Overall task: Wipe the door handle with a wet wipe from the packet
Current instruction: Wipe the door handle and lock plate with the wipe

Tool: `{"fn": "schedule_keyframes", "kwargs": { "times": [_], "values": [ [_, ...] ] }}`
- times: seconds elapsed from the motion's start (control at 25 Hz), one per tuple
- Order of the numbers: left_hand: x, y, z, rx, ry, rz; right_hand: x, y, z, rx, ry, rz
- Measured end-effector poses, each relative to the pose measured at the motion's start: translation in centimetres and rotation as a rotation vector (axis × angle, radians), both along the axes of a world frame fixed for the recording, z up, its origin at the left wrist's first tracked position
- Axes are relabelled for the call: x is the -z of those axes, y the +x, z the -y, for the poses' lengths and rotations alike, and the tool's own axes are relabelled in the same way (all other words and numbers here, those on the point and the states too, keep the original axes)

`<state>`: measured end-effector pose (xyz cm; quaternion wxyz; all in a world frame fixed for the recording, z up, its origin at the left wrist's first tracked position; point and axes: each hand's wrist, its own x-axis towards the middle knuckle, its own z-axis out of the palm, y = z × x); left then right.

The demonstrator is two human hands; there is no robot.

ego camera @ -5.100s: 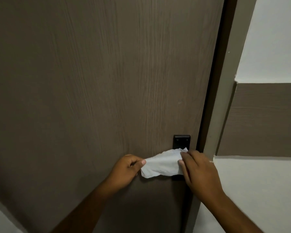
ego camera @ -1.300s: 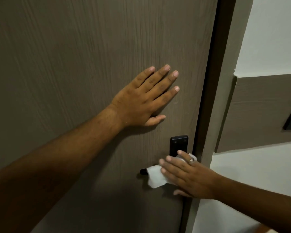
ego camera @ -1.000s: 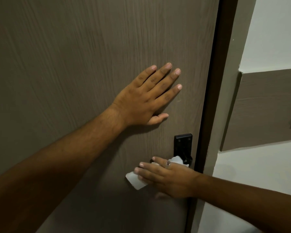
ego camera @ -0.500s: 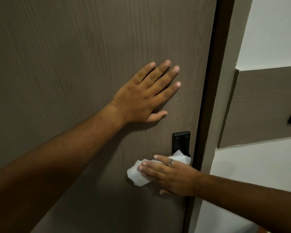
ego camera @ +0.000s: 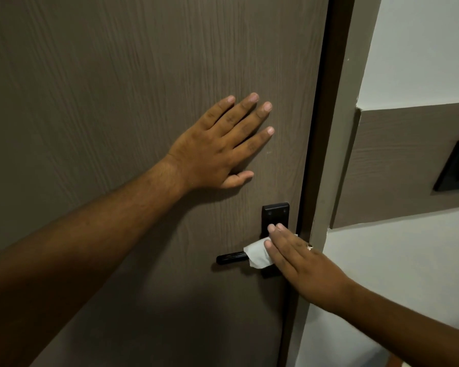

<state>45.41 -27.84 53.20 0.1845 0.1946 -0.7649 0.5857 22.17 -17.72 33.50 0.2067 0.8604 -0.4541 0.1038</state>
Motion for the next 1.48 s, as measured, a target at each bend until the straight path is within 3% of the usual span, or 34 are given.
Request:
{"fn": "schedule_keyframes", "kwargs": {
  "times": [0.12,0.24,0.36,0.48,0.6,0.84,1.04,1.08,1.16,1.28,1.4,1.48],
  "values": [
    [0.1,-0.1,-0.2,0.007,-0.005,-0.005,0.8,3.7,-1.8,0.249,0.177,0.395],
    [0.1,0.0,-0.1,0.011,-0.025,-0.007,0.0,7.7,-3.0,0.329,0.260,1.193],
    [0.2,-0.2,-0.1,0.010,-0.016,-0.004,-2.0,9.8,-3.6,0.548,0.482,1.763],
    [0.2,-0.1,0.1,0.009,-0.008,0.000,-3.9,10.2,-3.5,0.605,0.620,2.146],
    [0.2,-0.2,0.0,0.008,-0.008,-0.009,-4.4,11.0,-3.7,0.619,0.631,2.316],
    [0.2,-0.1,-0.1,0.010,-0.014,-0.010,-3.9,15.1,-3.4,0.595,0.961,2.411],
    [0.1,0.0,-0.1,0.031,-0.017,-0.010,-3.3,13.5,-4.7,0.199,1.303,2.321],
    [0.2,0.1,0.0,0.028,-0.014,-0.010,-3.2,12.7,-5.4,0.194,1.285,2.302],
    [0.3,0.0,0.0,0.017,-0.015,-0.009,-2.6,10.8,-6.1,0.353,0.999,2.259],
    [0.2,0.0,0.0,0.013,-0.011,-0.005,-1.6,9.0,-6.0,0.644,0.514,1.873],
    [0.2,0.1,0.0,0.008,-0.021,-0.007,-1.8,10.4,-4.5,0.624,0.556,1.520],
    [0.4,0.0,-0.1,0.007,-0.018,-0.010,-1.9,12.3,-3.8,0.604,0.607,1.448]
  ]
}}
